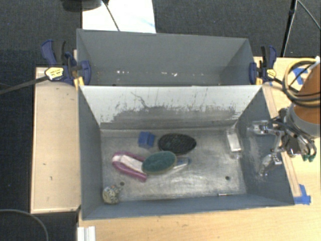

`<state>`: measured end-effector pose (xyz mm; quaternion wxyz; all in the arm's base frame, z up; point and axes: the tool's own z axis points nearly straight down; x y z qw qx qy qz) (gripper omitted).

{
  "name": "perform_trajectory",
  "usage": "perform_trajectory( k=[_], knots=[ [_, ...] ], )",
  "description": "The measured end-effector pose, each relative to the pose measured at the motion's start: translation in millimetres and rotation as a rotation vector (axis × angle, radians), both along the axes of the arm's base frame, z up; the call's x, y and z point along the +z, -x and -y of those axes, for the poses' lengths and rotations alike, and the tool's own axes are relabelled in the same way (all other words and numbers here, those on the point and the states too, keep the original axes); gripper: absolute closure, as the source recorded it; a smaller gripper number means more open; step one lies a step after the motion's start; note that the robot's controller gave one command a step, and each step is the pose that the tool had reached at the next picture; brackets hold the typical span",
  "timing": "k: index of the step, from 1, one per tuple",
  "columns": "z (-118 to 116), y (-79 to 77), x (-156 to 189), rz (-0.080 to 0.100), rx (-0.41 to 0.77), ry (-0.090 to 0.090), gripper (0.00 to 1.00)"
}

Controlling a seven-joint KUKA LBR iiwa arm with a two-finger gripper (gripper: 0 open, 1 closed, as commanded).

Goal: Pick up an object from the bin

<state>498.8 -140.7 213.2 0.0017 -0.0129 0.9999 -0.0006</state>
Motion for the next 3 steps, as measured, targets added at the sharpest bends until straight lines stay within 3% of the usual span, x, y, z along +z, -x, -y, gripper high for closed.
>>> perform_trajectory(
  k=[1,2,3],
  knots=[
    [-97.6,-88.9,-48.6,0.002,0.207,-0.003,0.0],
    [-144.2,-90.6,-87.2,-0.004,0.333,-0.003,0.0],
    [-140.1,-79.5,-73.5,-0.004,0.655,0.0,0.0]
  ],
)
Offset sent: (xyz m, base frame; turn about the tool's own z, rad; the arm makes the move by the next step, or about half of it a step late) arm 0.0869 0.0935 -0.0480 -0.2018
